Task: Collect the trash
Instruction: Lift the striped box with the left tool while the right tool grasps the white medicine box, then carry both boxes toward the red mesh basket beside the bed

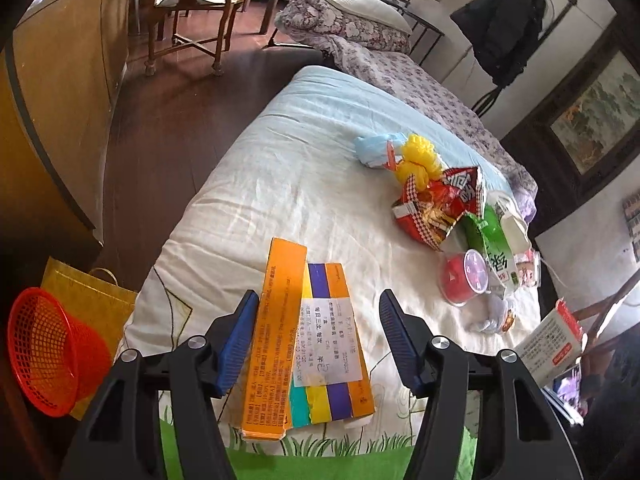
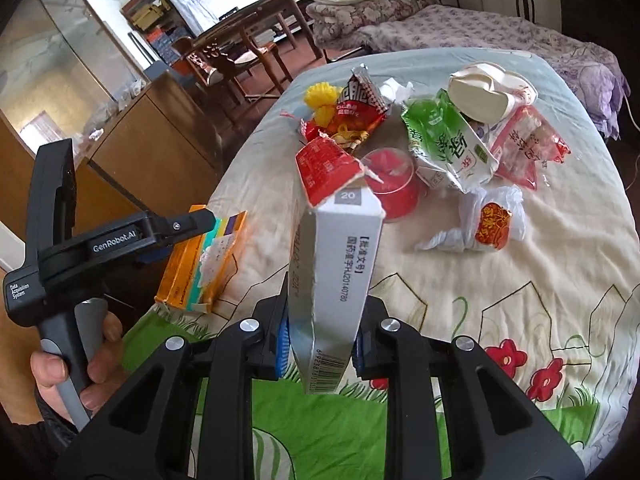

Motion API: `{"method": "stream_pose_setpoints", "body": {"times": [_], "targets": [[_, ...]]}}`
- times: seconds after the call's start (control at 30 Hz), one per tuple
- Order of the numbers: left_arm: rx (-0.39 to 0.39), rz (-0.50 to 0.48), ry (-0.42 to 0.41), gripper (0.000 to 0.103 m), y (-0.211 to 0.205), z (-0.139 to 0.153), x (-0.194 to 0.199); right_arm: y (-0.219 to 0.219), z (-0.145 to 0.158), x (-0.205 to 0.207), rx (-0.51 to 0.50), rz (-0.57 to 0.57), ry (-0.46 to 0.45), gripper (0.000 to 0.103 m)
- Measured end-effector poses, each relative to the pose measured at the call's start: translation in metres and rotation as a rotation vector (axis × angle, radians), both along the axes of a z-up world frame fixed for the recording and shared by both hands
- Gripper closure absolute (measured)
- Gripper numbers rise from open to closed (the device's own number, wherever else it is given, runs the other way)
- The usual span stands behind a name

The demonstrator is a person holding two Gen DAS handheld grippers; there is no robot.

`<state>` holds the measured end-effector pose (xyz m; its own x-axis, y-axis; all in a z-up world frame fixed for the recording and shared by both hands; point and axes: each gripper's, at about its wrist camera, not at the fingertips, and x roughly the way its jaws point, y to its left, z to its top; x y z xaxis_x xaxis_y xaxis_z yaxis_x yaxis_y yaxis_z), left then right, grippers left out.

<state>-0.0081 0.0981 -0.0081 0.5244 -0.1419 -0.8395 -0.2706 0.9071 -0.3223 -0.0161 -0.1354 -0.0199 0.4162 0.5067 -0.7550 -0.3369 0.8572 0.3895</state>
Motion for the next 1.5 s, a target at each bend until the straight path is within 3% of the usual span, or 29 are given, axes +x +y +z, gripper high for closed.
{"method": "stream_pose_setpoints", "body": {"times": [0.13, 0.27, 0.37, 0.53, 0.6, 0.7, 0.8, 1.1, 1.5], "targets": [[-0.029, -0.043, 0.090, 0.040, -0.005, -0.012, 0.002, 0.002, 0.002, -0.004, -0.041, -0.013, -0.029, 0.078], [0.020, -0.012, 0.138, 0.016, -0.004, -0.018, 0.004, 0.001, 0.001, -0.002, -0.022, -0.012, -0.025, 0.078], [0.046, 0.005, 0.205, 0.013, -0.004, -0.028, 0.011, 0.001, 0.001, -0.004, -0.013, -0.004, -0.030, 0.078], [0.138, -0.029, 0.314, 0.014, -0.019, -0.044, 0.026, -0.002, -0.004, -0.006, -0.006, 0.000, -0.024, 0.078], [0.188, -0.037, 0.326, 0.030, -0.025, -0.045, 0.028, -0.005, -0.005, -0.005, 0.007, -0.003, -0.016, 0.078], [0.226, -0.033, 0.310, 0.044, -0.030, -0.039, 0.026, -0.007, -0.005, -0.007, 0.019, -0.004, -0.019, 0.078], [0.190, -0.033, 0.274, 0.050, -0.027, -0.029, 0.018, -0.006, -0.002, -0.010, 0.021, 0.002, -0.030, 0.078], [0.074, -0.042, 0.156, 0.050, -0.004, 0.014, -0.021, 0.004, 0.006, -0.017, 0.023, 0.019, -0.048, 0.078], [0.015, -0.083, 0.009, 0.050, 0.020, 0.067, -0.060, 0.036, 0.044, -0.037, 0.032, 0.095, -0.099, 0.078]]}}
